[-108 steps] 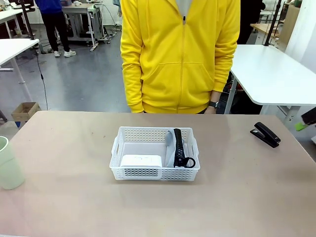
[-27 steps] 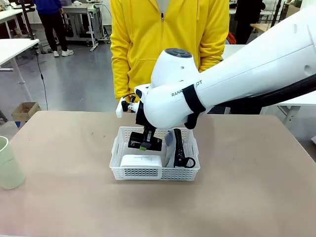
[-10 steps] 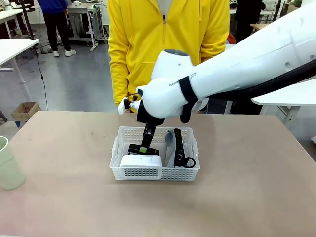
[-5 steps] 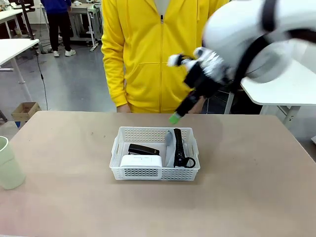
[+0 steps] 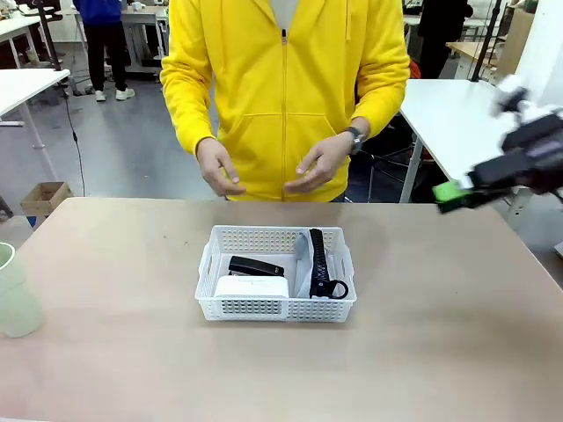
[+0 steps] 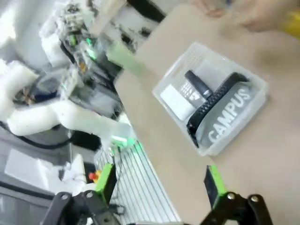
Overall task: Efficiently arrange items inside the basket to fit them all.
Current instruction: Pick up the Stapler and place it inside the Organizing basket.
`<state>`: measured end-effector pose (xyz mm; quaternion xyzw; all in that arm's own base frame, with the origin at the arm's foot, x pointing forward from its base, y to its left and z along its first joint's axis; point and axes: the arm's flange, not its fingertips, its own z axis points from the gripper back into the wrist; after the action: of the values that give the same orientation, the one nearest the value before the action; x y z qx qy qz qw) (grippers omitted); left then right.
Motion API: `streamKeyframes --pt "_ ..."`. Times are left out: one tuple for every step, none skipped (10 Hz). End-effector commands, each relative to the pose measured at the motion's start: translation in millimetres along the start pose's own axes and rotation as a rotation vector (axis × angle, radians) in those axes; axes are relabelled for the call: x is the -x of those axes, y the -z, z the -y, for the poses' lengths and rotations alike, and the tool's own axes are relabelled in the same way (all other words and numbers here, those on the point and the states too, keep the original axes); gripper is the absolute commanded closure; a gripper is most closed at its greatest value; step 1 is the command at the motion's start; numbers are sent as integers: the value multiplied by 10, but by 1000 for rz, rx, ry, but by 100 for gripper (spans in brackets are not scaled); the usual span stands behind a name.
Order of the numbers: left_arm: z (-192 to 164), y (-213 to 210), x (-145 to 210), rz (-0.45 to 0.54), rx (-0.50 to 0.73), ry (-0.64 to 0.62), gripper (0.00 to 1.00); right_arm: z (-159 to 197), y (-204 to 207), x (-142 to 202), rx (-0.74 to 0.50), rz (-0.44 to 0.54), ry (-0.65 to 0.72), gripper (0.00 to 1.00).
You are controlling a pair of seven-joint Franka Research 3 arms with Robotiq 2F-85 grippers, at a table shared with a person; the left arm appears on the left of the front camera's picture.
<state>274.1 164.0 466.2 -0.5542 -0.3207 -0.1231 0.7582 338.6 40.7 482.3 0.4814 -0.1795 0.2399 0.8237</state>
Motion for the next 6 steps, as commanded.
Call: streamKeyframes --pt "32 1 -19 12 16 3 0 44 -530 399 -77 146 99 0" --pt "32 1 -19 12 16 3 0 154 -771 626 -110 163 154 0" --pt "32 1 -19 12 16 3 0 339 -918 859 -124 126 167 0" --pt "32 1 -19 12 16 3 0 553 -887 998 -105 1 114 0" --pt "32 1 -19 12 16 3 0 754 -726 962 -56 -53 129 0" --pt "32 1 -19 12 16 3 0 874 -398 795 -11 -185 98 0"
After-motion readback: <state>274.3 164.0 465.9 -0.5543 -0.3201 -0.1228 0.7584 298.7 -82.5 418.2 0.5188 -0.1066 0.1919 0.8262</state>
